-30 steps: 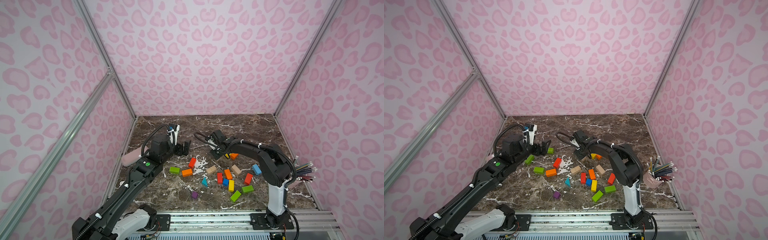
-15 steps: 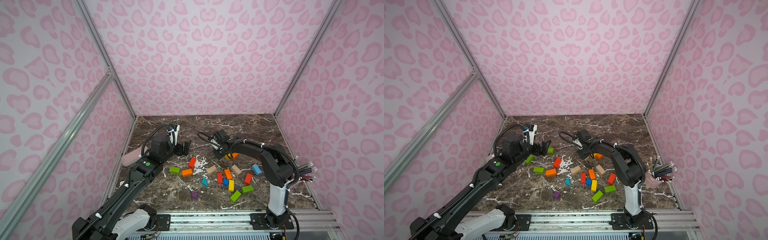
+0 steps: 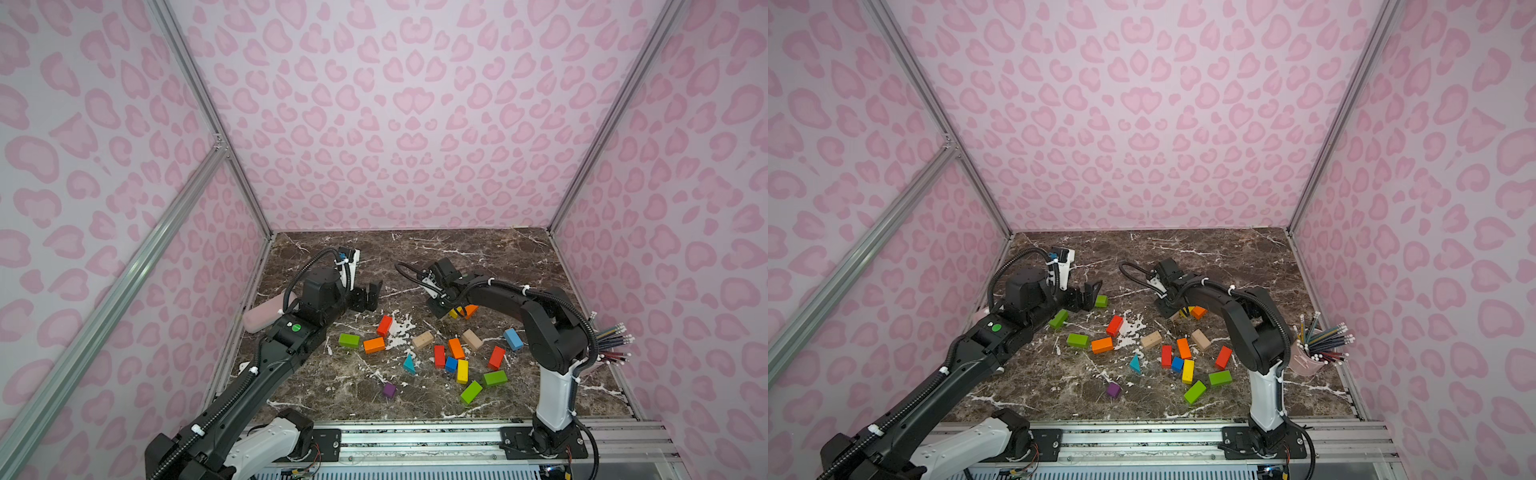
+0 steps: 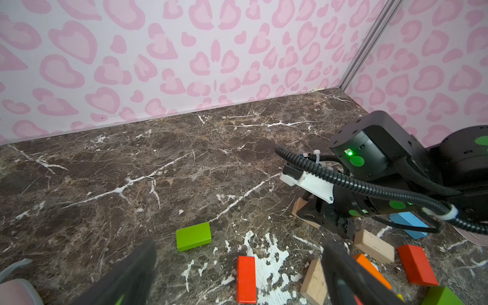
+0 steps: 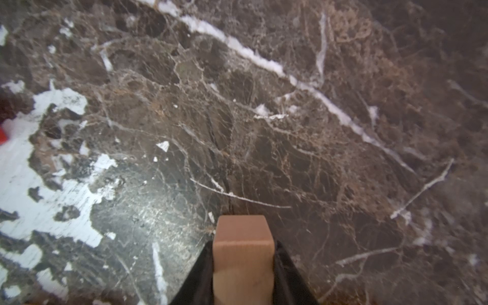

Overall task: Assemble a heart with building blocks
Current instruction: Assemble the building block at the center of the board.

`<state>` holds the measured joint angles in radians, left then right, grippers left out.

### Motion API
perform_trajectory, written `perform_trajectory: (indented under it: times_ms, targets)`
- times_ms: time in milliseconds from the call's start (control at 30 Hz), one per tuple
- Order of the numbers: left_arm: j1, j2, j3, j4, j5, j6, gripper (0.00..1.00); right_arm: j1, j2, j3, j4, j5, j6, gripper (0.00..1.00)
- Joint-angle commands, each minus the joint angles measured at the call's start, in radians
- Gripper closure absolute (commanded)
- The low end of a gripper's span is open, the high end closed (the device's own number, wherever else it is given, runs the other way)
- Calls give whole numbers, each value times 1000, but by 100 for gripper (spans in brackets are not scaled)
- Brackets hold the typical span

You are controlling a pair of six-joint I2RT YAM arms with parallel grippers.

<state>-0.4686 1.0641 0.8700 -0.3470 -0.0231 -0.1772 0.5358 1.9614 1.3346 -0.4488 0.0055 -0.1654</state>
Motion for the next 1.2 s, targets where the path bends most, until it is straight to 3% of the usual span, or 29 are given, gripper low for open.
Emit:
perform_trajectory:
  times_ms: [0,767,1167]
  targets:
    - [-1,0,7,45,10,8,0,-3,9,11,4,7,-16,66]
    - [-2,10,9,45,12,10,1,-24,-3,-10,6,4,-24,66]
    - [-2,15,10,44,11,9,1,-20,2,15,4,-11,-18,42]
